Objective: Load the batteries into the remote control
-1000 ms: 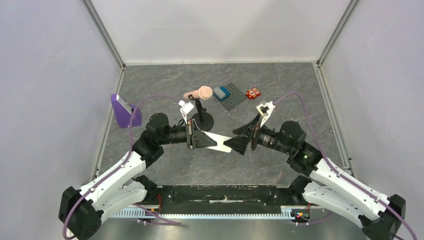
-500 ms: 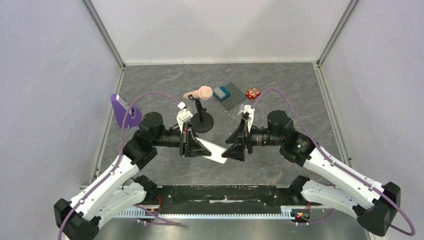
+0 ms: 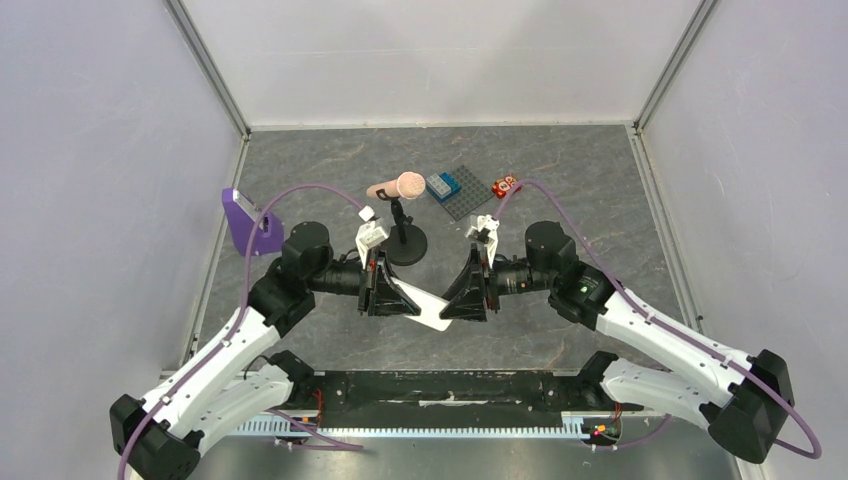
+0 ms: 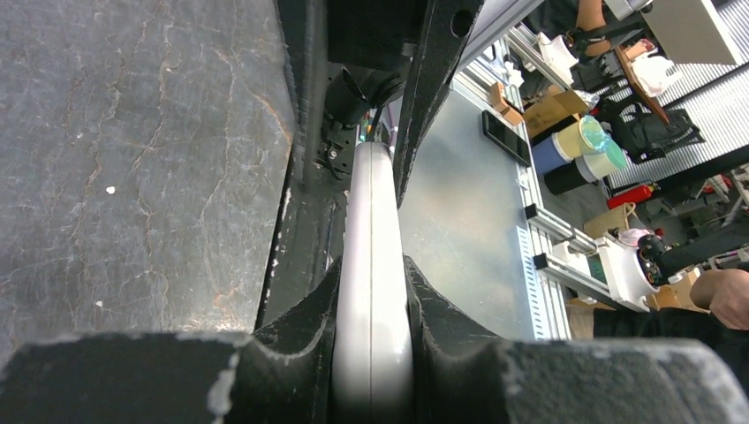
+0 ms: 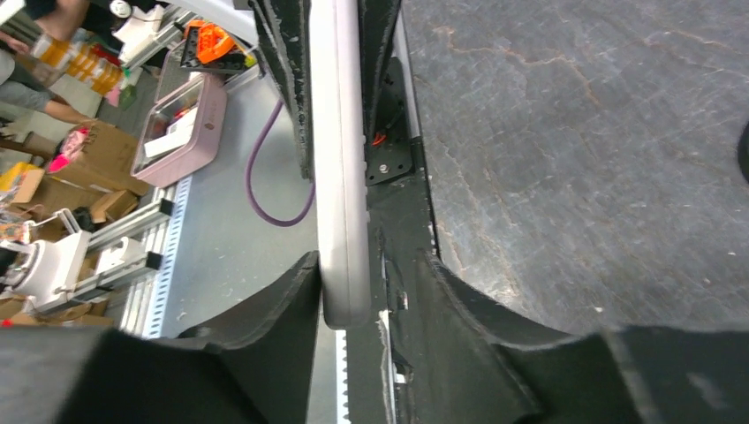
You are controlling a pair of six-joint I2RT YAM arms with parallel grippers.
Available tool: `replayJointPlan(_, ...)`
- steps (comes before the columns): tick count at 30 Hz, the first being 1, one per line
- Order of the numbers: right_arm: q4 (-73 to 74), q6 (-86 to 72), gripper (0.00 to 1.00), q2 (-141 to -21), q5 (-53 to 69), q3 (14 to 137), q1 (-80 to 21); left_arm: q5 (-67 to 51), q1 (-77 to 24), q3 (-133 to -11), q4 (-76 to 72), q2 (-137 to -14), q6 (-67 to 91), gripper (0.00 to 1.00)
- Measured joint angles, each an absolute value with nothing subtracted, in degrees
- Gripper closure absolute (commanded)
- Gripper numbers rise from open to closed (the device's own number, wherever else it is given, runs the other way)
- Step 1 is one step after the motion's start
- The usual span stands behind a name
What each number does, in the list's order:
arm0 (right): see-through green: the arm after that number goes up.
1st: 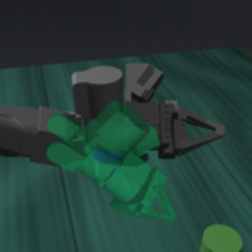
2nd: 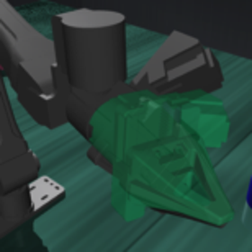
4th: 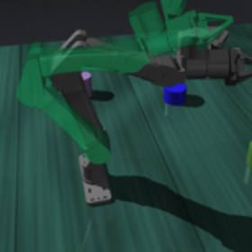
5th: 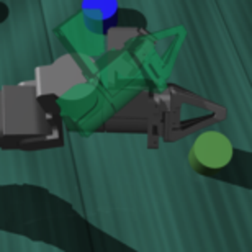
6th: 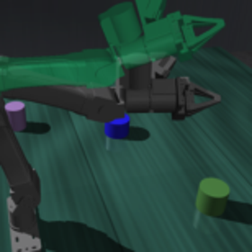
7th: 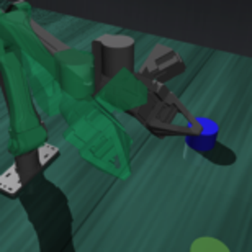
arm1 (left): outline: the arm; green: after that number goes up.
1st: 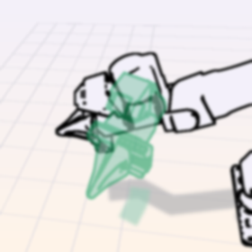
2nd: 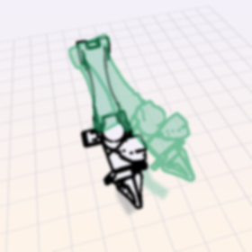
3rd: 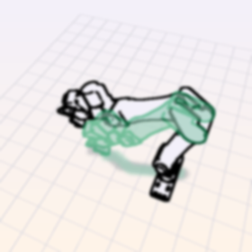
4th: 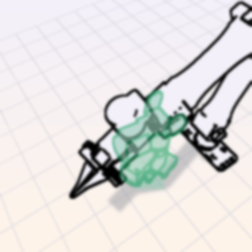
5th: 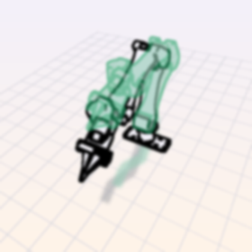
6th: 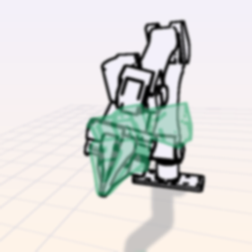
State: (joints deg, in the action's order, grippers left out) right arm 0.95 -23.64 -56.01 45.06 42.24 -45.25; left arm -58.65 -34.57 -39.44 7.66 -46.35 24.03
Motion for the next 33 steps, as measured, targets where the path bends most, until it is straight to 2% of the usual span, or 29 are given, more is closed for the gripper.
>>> replayJointPlan(4, -0.8, -24.53, 0.82, -57.21, 47.35, 42.06, -45.32, -58.52, -34.22, -39.42, 7.68, -46.92, 23.94, 0.93)
replayJointPlan(7, -2.2, -25.91, 0.99, -57.49, 48.49, 41.45, -45.28, -58.59, -34.15, -39.4, 7.68, -47.16, 23.94, 0.72)
replayJointPlan(10, -2.92, -26.59, 1.0, -57.49, 48.6, 41.15, -45.21, -58.22, -34.15, -39.35, 7.6, -47.2, 24.05, 0.51)
replayJointPlan(15, -2.15, -26.04, 1.0, -57.32, 44.12, 40.64, -45.21, -55.07, -34.26, -39.35, 7.25, -47.24, 24.58, 0.3)
replayJointPlan(17, -0.3, -25.23, 1.0, -56.62, 40.4, 40.64, -45.25, -51.16, -34.39, -39.46, 7.94, -47.24, 24.47, 0.28)
replayJointPlan(22, 7.97, -22.72, 1.0, -53.3, 23.81, 40.69, -45.04, -29.41, -34.57, -40.36, 15.2, -47.22, 24.08, 0.25)
replayJointPlan(28, 19.49, -22.26, 1.0, -56.73, -9.28, 40.75, -41.36, -5.45, -34.61, -40.58, 22.87, -46.63, 24.8, 0.25)
replayJointPlan(33, 23.2, -22.26, 1.0, -63.05, -29.74, 40.62, -40.14, 2.04, -34.63, -40.58, 25.28, -45.63, 26.33, 0.25)
